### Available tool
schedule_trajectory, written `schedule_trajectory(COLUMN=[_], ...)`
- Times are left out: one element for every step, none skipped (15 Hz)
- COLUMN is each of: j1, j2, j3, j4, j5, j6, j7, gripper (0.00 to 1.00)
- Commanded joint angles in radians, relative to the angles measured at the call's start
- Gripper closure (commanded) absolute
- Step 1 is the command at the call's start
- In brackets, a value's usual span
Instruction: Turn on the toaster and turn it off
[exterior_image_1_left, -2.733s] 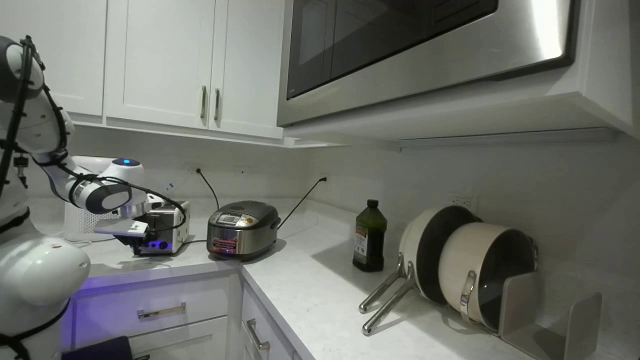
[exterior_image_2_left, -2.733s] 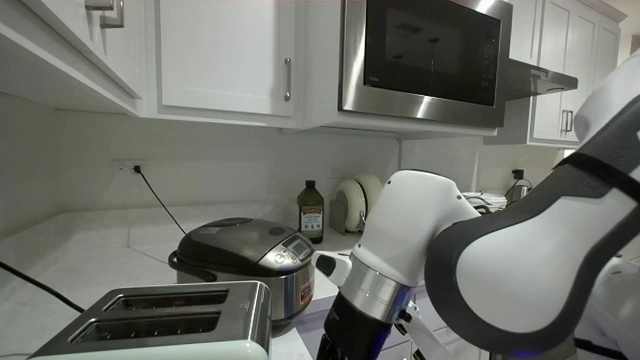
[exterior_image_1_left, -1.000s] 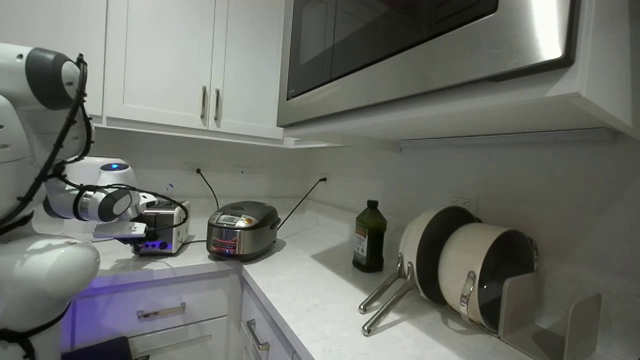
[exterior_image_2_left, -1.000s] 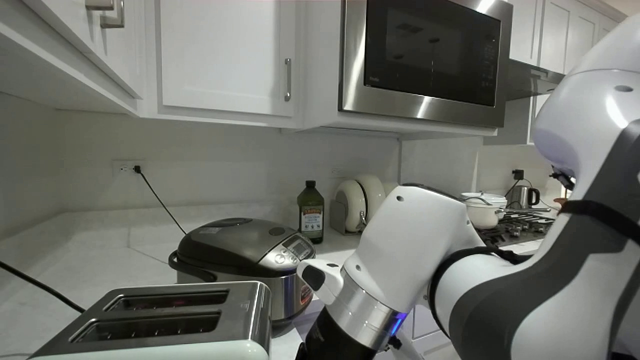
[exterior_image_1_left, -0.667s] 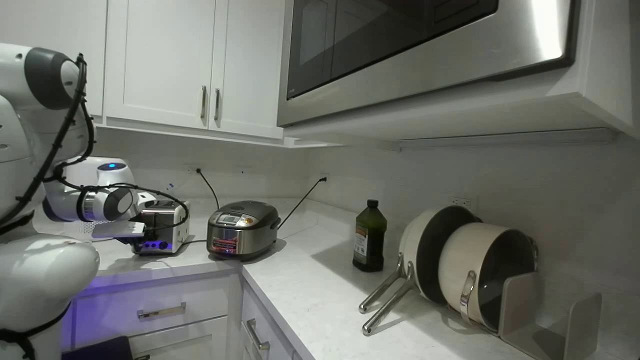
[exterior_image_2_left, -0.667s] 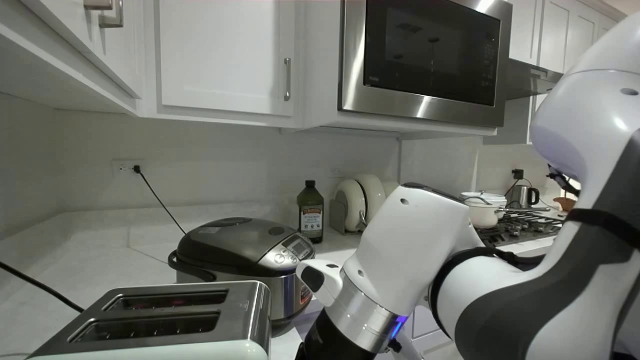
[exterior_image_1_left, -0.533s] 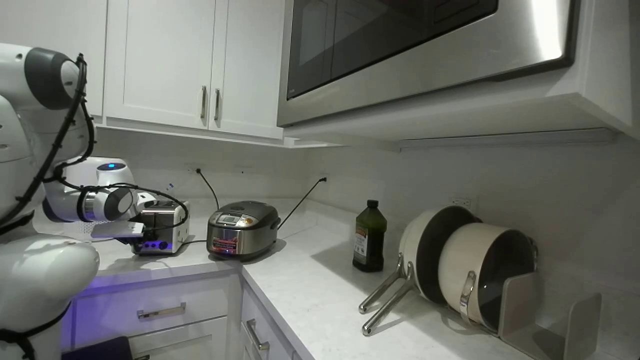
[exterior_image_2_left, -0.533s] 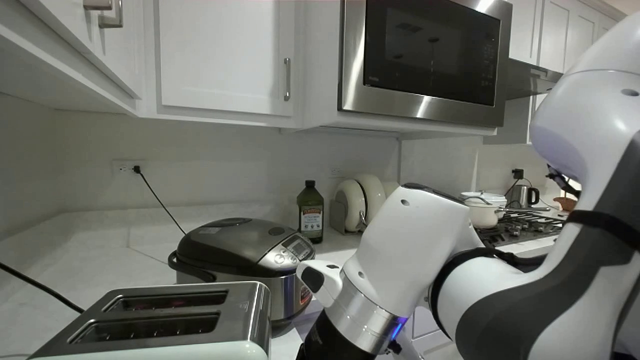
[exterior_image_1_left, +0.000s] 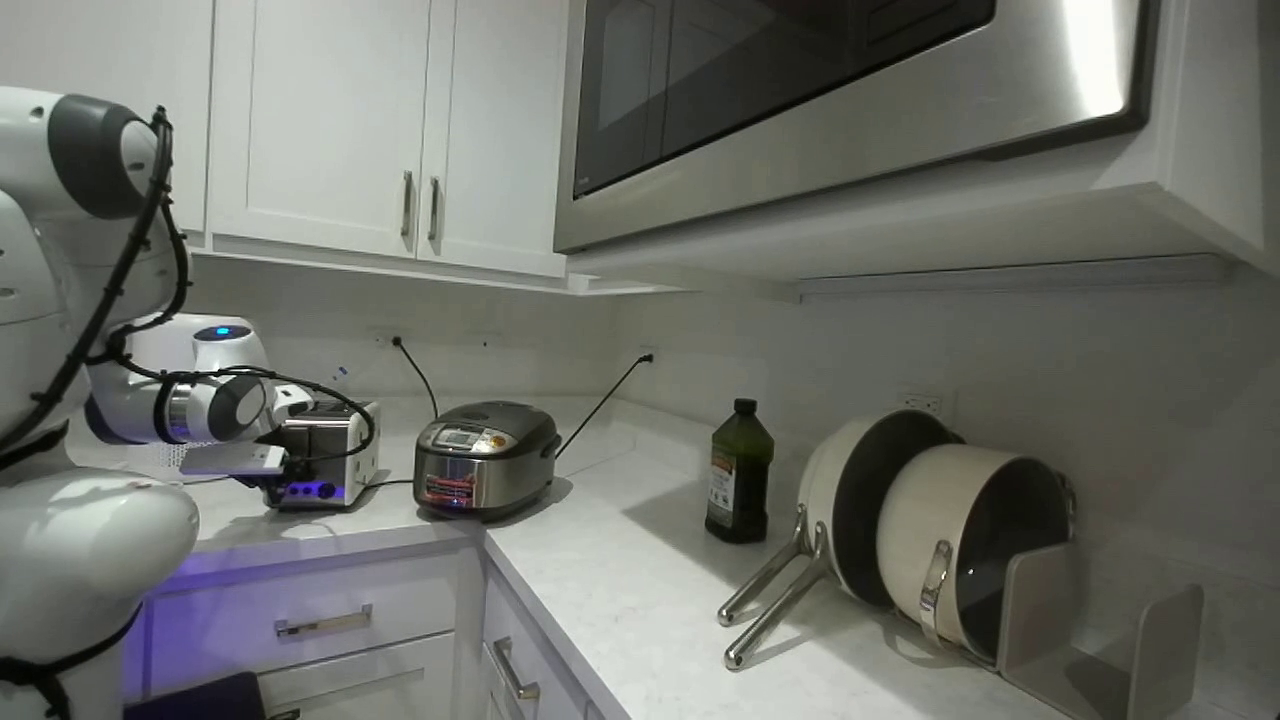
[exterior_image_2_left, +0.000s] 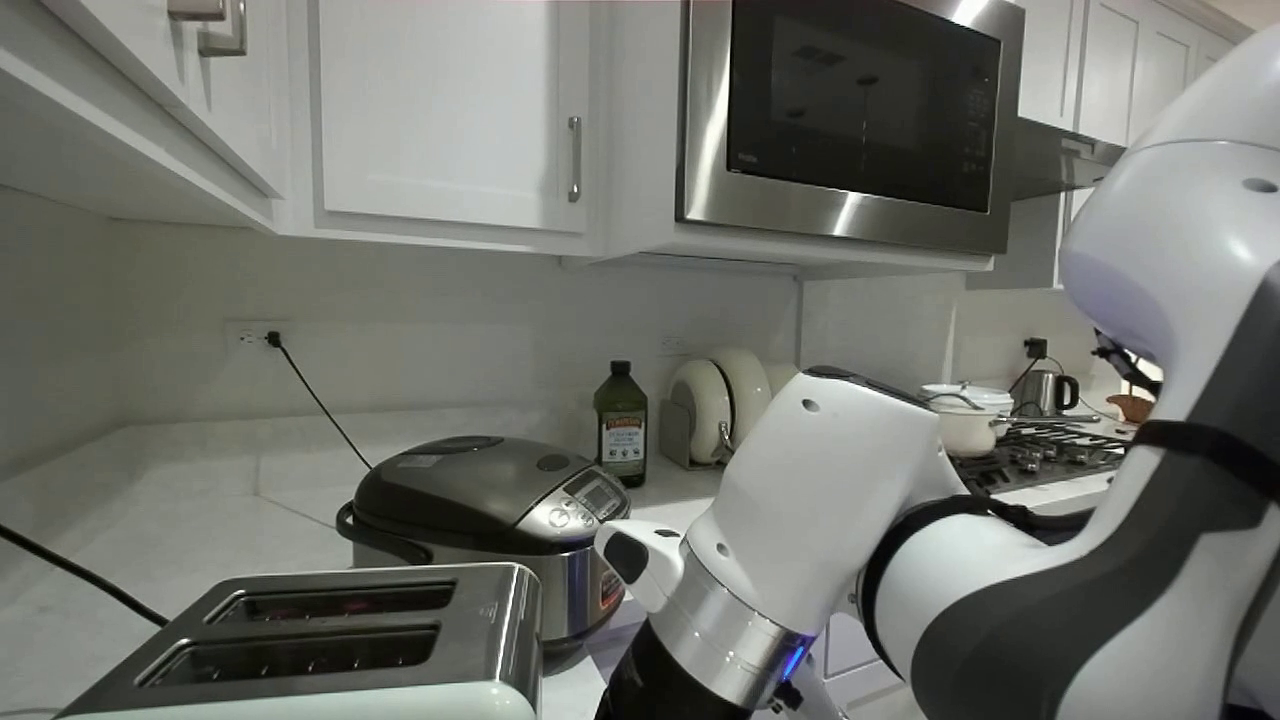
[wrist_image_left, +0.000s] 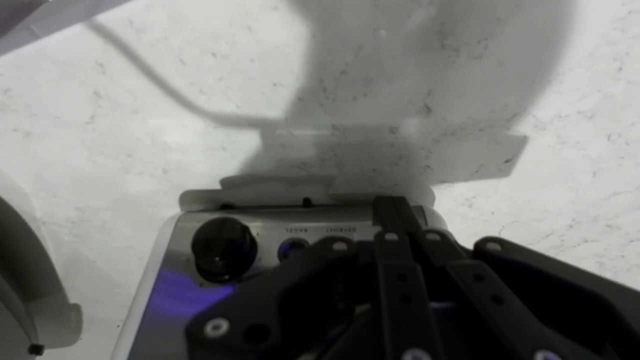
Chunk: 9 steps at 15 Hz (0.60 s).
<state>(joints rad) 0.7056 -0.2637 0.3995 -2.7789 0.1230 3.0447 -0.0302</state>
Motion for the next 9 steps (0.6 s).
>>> schedule_trajectory(j1=[-0.010,-0.009,-0.007,-0.004,0.003,0.010,0.013,0.013,0.011], j2=[0.005,0.003,0.001,-0.001,0.000,0.004,0.005,0.005,0.004], j3=[-0.005,-0.005,-0.008,-0.010,-0.015,-0.019,-0.020,-0.018,-0.014], j4=[0.031,0.030,0.030,0.029,0.030,0.030,0.030,0.029,0.029], j5=[-0.026,-0.025,-0.023,-0.020,-0.013,-0.006,-0.003,-0.005,-0.009], j6=[0.035,0.038,0.040,0.043,0.048,0.061,0.070,0.077,0.084], j7=[0.037,0.037,0.036,0.034,0.034,0.035,0.040,0.053,0.063], gripper=[1.00,1.00,1.00,1.00,1.00,1.00,1.00,1.00,1.00])
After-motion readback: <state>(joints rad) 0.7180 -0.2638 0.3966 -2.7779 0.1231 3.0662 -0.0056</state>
